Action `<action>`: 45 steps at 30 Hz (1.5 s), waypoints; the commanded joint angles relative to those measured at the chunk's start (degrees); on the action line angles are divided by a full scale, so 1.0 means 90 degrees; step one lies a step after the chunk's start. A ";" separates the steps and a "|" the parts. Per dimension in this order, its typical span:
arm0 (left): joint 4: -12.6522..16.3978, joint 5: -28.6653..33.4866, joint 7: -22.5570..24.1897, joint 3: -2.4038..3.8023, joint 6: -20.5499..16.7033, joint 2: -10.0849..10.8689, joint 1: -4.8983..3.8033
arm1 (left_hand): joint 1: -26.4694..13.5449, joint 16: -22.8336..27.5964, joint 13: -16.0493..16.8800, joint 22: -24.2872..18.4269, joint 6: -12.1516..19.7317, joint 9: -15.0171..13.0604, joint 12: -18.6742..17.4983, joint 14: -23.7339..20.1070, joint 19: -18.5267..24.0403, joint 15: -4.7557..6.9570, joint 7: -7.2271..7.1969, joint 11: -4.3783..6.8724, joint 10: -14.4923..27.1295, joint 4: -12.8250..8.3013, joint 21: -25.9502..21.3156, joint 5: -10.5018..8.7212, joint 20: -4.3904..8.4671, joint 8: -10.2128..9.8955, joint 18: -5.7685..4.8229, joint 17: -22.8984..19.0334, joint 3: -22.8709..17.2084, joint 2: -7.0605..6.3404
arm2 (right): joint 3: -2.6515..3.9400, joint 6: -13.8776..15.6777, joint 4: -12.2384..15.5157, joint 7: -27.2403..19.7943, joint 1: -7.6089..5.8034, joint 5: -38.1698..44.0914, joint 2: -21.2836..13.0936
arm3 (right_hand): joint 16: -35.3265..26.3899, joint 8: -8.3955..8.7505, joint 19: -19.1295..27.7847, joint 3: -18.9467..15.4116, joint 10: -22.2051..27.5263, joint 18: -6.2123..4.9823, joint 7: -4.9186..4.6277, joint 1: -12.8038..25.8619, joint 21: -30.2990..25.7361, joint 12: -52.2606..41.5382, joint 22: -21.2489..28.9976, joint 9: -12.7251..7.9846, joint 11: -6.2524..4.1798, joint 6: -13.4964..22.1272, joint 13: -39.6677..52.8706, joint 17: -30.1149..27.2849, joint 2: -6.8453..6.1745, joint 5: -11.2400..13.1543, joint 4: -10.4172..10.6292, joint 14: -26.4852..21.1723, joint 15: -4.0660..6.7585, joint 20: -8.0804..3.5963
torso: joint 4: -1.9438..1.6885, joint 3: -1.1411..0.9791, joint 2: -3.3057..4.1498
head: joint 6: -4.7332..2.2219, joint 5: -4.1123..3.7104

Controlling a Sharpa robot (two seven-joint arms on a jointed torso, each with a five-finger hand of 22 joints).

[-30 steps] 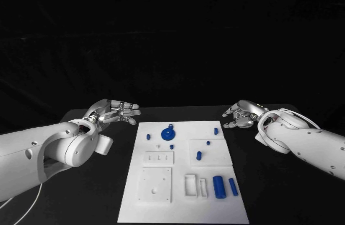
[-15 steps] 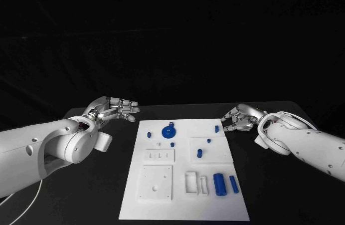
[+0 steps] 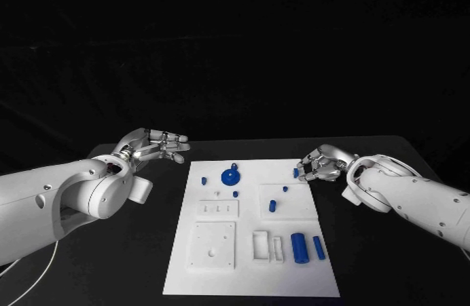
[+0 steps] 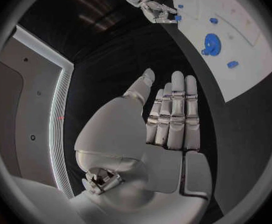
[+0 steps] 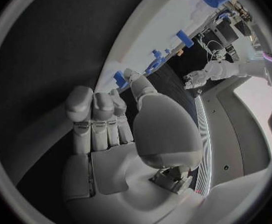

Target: Assemble the parts on the task board

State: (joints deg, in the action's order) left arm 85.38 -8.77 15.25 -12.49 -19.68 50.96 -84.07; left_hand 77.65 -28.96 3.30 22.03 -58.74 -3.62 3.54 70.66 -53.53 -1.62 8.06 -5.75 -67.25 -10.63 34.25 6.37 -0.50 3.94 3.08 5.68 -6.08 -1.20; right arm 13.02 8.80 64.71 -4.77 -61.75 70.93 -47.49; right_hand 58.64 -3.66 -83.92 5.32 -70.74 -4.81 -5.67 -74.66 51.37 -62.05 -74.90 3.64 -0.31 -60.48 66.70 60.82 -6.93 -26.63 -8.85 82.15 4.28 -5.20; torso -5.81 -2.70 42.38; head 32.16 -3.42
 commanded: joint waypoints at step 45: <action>0.0012 -0.0061 -0.0021 0.0005 0.0119 -0.0016 -0.0008 | 0.0045 0.0037 0.0006 0.0026 0.0038 -0.0002 -0.0015 0.0073 -0.0031 -0.0005 0.0018 -0.0016 0.0077 0.0006 -0.0002 0.0020 -0.0013 -0.0013 0.0007 0.0050 0.0043 0.0017 | -0.0006 0.0038 -0.0388 -0.0102 0.0060 0.0337 0.0465 | 0.0138 0.0011 -0.0075 0.1147 -0.0105 0.0003 0.0104 0.0153 0.0245 -0.0180 -0.0716 0.0006 -0.0025 -0.0651 0.0099 0.0143 0.0249 0.1328 -0.0037 0.0063 0.0018 -0.0019 | 0.0025 0.0014 -0.0010 | 0.0019 0.0016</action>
State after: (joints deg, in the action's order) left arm 85.40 -9.18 14.88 -12.49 -19.46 50.92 -84.07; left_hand 77.65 -28.62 3.30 22.20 -58.74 -3.62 3.54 71.04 -53.53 -1.65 8.07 -5.95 -67.05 -10.63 34.25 6.37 -0.50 3.94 3.08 6.06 -6.08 -1.20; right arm 12.99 8.96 61.24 -5.29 -61.32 72.89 -43.37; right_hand 59.78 -3.65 -83.93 15.55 -71.48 -4.80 -4.78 -73.19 53.37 -63.43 -74.93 3.62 -0.41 -66.12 67.51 62.07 -5.21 -14.81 -9.17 82.56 4.26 -5.21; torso -5.60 -2.61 42.30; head 32.32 -3.21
